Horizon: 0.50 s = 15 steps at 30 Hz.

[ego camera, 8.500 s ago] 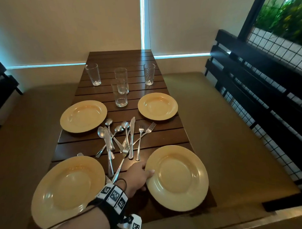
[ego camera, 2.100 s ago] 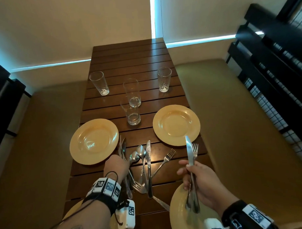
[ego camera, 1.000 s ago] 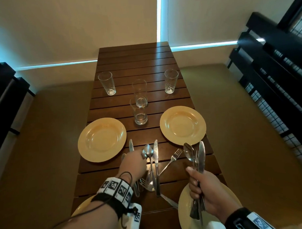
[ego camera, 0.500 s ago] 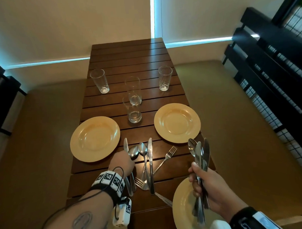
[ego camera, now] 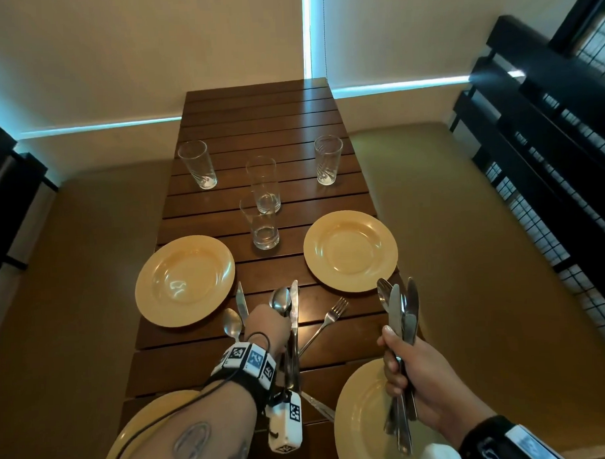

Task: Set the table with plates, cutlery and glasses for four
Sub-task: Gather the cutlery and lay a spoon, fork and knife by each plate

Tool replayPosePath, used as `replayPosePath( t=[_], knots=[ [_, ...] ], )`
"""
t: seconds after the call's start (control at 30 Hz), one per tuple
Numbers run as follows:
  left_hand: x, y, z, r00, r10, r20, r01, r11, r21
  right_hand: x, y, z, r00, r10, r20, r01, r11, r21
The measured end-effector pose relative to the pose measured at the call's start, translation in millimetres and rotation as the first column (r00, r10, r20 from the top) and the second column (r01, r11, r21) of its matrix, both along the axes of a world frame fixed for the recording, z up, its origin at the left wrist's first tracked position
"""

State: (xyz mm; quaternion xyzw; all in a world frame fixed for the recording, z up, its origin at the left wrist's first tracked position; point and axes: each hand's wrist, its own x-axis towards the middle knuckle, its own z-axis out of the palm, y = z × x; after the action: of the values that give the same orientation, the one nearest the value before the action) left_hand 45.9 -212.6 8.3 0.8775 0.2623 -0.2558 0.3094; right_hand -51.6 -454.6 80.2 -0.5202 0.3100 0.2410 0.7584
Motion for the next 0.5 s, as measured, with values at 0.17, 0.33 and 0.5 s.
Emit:
replayPosePath(
  t=[0.17, 0.33, 0.5],
  knots=[
    [-1.3, -0.5, -9.3, 0.999, 0.001, -0.033, 0.002, 0.998, 0.068, 1.7, -11.0, -1.2, 1.0, -0.006, -0.012, 0.007, 1.0, 0.009],
    [-0.6, 5.5, -15.3, 0.999, -0.018, -0.043, 0.022, 0.996, 0.091, 5.2, -12.1, 1.6, 0.998, 0.068, -0.009, -0.068, 0.998, 0.011],
    [-4.0, 16.8, 4.7, 0.999, -0.042, 0.001, 0.042, 0.998, 0.038, 11.6, -4.3, 1.8, 0.995, 0.101, 0.017, -0.101, 0.995, -0.01]
  ],
)
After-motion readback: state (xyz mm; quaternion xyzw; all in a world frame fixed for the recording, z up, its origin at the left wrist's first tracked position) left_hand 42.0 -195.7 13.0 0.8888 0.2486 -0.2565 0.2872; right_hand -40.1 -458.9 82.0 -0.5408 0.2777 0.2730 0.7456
